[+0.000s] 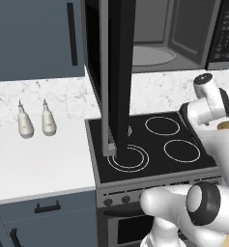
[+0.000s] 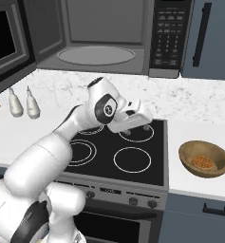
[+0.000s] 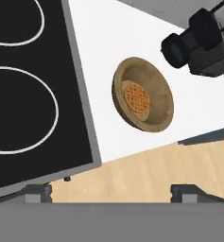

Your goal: Open the microwave, place the bowl with waffle inside the microwave, then close the microwave door and turn it on.

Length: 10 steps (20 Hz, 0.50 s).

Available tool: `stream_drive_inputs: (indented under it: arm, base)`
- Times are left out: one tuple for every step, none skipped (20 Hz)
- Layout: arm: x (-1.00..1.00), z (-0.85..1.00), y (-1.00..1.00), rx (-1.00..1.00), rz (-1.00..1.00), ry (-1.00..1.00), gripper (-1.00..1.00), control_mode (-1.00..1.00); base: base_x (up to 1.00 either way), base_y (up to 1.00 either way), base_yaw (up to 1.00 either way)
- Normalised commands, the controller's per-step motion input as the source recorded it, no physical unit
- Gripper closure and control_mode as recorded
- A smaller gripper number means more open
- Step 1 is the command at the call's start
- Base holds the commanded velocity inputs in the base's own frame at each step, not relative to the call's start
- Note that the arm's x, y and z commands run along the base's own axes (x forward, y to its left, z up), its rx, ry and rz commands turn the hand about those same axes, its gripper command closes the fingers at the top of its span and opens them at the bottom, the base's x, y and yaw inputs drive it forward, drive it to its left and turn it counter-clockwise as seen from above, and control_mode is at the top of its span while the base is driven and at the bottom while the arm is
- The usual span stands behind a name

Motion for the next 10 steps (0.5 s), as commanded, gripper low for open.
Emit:
stream_drive_inputs:
  arm:
    - [0.92, -0.04, -1.00, -0.13, -0.28, 0.38, -1.00, -1.00]
    - [0.80, -0.03, -0.97, -0.07, -0.24, 0.37, -1.00, -1.00]
    - [0.76, -0.05, -1.00, -0.01, -0.21, 0.34, -1.00, -1.00]
    - [0.79, -0.16, -0.86, -0.01, -0.22, 0.29, -1.00, -1.00]
    - [0.76, -0.19, -0.88, 0.00, -0.22, 0.26, -1.00, -1.00]
    - [0.76, -0.23, -0.79, 0.00, -0.20, 0.23, -1.00, -1.00]
    - [0.80, -0.25, -0.77, 0.00, -0.18, 0.20, -1.00, -1.00]
    - [0.74, -0.24, -0.65, 0.00, -0.15, 0.14, -1.00, -1.00]
    - [0.64, -0.22, -0.50, 0.00, -0.11, 0.09, -1.00, -1.00]
    - [0.40, -0.21, -0.26, 0.10, 0.00, 0.11, -1.00, -1.00]
  base:
    - [0.00, 0.00, 0.00]
    - [0.00, 0.00, 0.00]
    - [0.00, 0.00, 0.00]
    - [0.00, 0.00, 0.00]
    - [0.00, 0.00, 0.00]
    - [0.00, 0.00, 0.00]
    - [0.00, 0.00, 0.00]
    - [0.00, 0.00, 0.00]
    - [0.00, 0.00, 0.00]
    - [0.00, 0.00, 0.00]
